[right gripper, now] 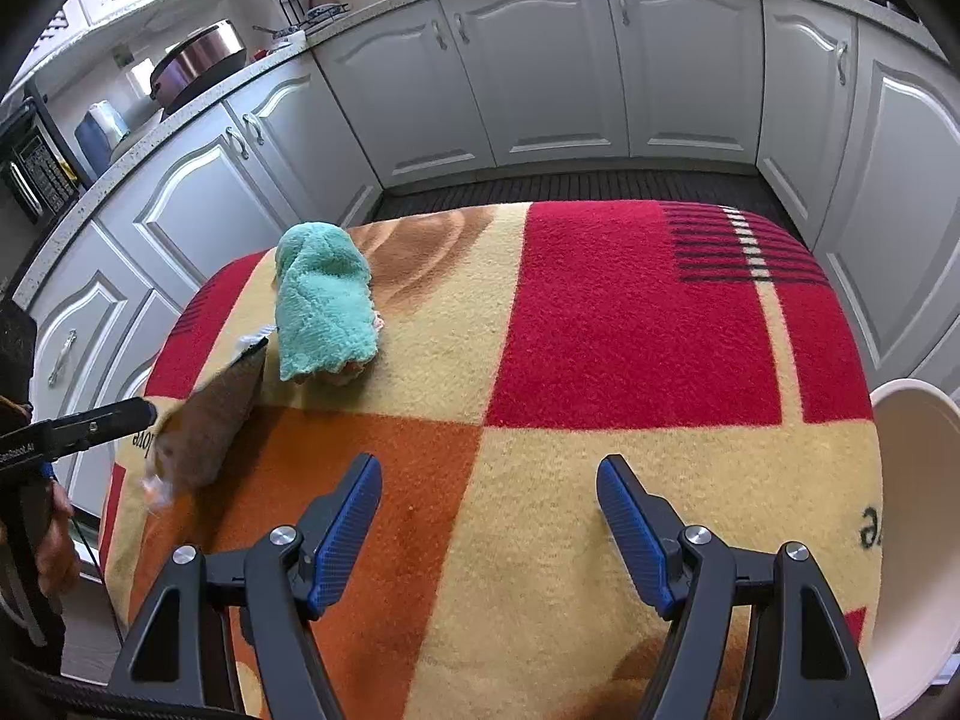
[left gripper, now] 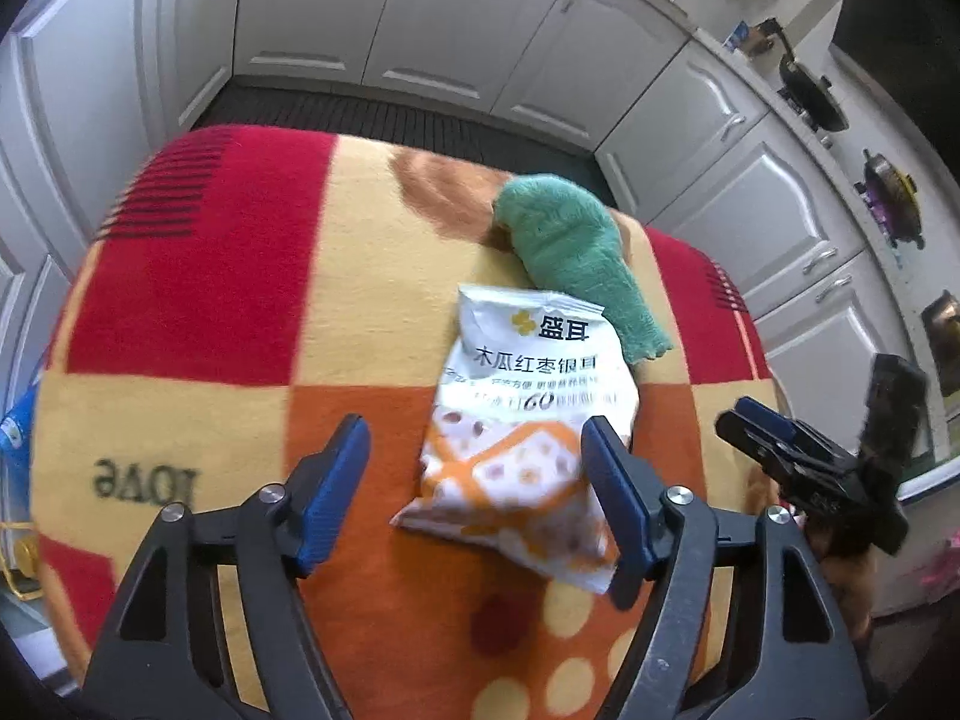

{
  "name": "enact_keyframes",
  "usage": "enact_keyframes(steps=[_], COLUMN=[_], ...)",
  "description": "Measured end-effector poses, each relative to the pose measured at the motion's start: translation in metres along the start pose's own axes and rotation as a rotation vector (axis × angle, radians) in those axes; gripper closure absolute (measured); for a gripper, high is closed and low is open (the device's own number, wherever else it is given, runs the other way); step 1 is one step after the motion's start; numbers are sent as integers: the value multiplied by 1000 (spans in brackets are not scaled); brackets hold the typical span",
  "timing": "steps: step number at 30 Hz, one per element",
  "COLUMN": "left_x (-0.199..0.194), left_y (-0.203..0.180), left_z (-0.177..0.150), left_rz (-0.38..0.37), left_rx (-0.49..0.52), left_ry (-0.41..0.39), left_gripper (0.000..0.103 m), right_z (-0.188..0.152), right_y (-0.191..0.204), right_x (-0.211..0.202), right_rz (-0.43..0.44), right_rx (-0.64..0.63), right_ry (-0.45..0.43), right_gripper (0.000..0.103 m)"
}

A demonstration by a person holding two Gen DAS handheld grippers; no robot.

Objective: Collect trash
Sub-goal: 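Move both open tools back toward the snack bag and green towel, then grasp the white snack bag with the left tool while the right tool grasps the green towel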

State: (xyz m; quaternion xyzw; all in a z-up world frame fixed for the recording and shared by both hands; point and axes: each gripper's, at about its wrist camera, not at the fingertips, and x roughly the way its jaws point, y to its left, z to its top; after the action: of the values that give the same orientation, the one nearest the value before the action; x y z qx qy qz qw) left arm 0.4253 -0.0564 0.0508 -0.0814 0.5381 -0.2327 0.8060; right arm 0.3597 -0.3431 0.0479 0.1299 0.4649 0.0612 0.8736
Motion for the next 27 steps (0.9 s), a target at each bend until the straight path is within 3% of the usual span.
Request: enact_keyframes(steps=[7,12,13,16,27], left_x=[28,43,45,47,20], left_y=[-27,-43,-44,-43,-7], left_z=[1,-5,-6,-7,-3], left_rz=[-13,26,44,80,192], left_rx=[36,82,86,103,32], left_ry=[41,55,53,59,-18], left_gripper=[31,31,33,69,74], right_z=[-4,-4,-3,-1,44], right_y=[1,-5,-6,-4,57], right_x=[-6,-2,-2,-2,27], right_rz=[-4,-3,-2,3,66], right_rx=[-21,5,11,5,-103], right_ry=[3,8,8,7,-10], right_gripper=[31,31,31,31,31])
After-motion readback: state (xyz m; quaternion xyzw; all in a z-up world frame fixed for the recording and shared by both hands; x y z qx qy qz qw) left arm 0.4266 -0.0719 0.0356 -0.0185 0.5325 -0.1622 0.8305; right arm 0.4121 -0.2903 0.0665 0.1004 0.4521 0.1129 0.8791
